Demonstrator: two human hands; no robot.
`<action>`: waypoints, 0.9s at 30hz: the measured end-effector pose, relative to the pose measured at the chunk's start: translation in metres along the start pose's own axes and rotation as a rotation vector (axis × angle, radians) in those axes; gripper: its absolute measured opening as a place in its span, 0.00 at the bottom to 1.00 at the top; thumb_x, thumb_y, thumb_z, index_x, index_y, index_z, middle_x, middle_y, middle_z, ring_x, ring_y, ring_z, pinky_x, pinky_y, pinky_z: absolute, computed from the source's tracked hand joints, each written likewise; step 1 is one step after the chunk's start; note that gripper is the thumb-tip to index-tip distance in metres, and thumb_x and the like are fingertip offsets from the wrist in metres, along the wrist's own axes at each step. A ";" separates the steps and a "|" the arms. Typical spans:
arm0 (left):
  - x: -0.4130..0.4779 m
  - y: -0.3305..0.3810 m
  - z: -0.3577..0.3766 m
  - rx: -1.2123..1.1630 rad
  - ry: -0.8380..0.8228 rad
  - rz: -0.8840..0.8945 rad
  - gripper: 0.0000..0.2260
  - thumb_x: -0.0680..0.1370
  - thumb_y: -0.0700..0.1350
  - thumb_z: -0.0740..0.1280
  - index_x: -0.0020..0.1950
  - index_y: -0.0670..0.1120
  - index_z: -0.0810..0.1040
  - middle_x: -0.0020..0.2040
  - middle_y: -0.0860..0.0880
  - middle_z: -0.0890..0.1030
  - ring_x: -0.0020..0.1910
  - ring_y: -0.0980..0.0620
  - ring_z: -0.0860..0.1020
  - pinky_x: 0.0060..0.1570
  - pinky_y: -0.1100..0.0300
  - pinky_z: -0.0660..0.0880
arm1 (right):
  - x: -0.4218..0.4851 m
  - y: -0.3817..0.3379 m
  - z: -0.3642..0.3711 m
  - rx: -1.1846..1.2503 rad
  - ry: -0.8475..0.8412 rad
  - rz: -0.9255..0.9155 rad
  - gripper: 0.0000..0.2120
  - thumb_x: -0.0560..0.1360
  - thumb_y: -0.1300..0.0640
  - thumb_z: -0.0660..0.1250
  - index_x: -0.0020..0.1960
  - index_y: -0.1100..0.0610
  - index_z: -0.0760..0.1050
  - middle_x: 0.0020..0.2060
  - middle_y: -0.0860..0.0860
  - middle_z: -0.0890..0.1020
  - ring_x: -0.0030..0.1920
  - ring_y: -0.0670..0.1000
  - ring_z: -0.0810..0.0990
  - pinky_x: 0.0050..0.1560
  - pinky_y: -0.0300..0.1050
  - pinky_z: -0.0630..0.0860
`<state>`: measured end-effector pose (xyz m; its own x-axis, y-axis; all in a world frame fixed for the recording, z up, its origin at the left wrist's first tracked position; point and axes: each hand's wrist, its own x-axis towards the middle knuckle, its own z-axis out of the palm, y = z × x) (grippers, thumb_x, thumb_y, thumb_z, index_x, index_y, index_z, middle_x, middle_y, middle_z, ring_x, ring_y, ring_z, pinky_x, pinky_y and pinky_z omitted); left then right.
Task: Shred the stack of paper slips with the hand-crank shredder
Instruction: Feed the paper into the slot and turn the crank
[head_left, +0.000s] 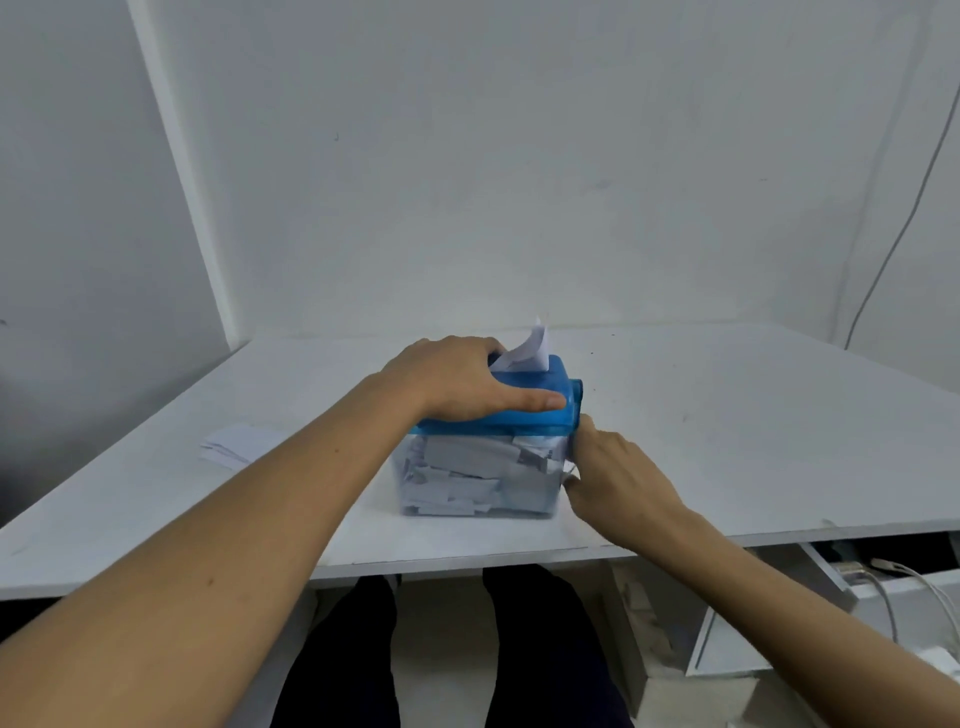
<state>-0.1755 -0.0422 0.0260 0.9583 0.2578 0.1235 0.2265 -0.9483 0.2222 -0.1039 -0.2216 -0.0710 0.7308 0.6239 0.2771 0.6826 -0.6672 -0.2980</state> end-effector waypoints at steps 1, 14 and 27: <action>-0.001 0.001 0.000 -0.009 0.000 -0.002 0.46 0.56 0.86 0.57 0.67 0.62 0.73 0.60 0.59 0.78 0.56 0.50 0.77 0.56 0.51 0.75 | -0.005 -0.003 -0.011 -0.066 -0.032 -0.002 0.09 0.79 0.54 0.66 0.55 0.53 0.68 0.50 0.51 0.80 0.46 0.53 0.78 0.42 0.46 0.75; -0.001 0.000 0.000 -0.018 0.049 0.035 0.27 0.62 0.82 0.61 0.43 0.61 0.70 0.41 0.61 0.75 0.41 0.57 0.74 0.38 0.56 0.67 | 0.024 -0.037 -0.118 -0.080 -0.405 0.061 0.20 0.77 0.46 0.64 0.34 0.60 0.72 0.24 0.50 0.70 0.23 0.49 0.68 0.25 0.39 0.71; 0.000 -0.001 0.003 -0.041 0.055 0.027 0.36 0.60 0.83 0.60 0.57 0.61 0.76 0.50 0.60 0.79 0.50 0.51 0.77 0.48 0.54 0.73 | 0.061 -0.023 -0.100 -0.047 0.548 -0.255 0.26 0.79 0.49 0.63 0.25 0.57 0.63 0.19 0.51 0.66 0.22 0.54 0.64 0.27 0.44 0.65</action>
<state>-0.1754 -0.0423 0.0232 0.9527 0.2426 0.1828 0.1917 -0.9470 0.2577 -0.0747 -0.2088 0.0441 0.4301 0.4742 0.7682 0.8264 -0.5493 -0.1236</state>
